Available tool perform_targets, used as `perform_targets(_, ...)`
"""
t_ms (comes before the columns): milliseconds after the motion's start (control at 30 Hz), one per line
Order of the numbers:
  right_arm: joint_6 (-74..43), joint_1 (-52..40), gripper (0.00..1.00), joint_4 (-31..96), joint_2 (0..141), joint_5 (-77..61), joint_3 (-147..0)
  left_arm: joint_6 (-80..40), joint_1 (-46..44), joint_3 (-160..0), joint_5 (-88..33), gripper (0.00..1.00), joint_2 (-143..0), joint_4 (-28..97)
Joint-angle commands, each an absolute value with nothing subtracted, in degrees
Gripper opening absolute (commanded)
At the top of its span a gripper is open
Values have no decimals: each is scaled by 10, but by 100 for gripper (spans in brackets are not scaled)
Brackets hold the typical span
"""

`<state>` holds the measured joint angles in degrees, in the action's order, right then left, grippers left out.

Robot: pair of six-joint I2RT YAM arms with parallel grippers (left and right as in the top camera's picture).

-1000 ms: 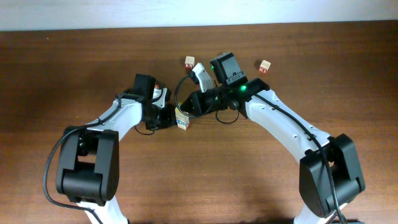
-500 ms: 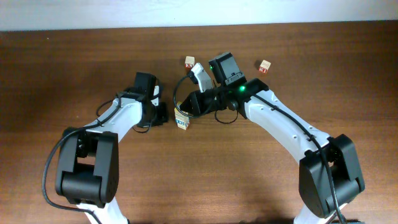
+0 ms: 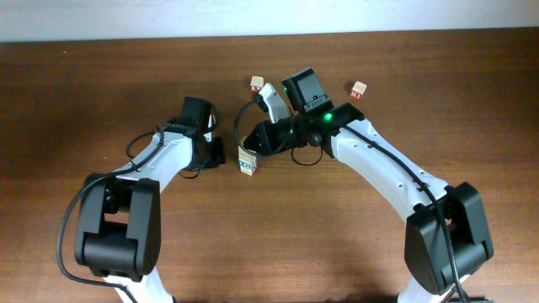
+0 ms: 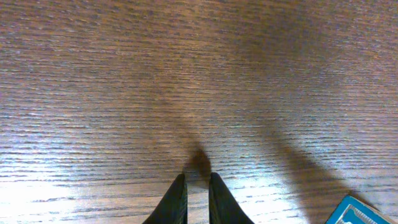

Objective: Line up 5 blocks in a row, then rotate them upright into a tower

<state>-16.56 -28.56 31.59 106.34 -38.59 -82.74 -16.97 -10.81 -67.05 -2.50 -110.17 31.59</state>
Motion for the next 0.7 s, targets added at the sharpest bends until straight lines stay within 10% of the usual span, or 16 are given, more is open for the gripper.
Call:
perform_targets(0, -166, -289, 12, 328, 1089, -345, -826, -171, -107, -665, -6, 12, -1106, 320)
perform_targets(667, -166, -300, 12, 327, 1063, -369, -836, -171, -107, -665, -6, 7, -1106, 320)
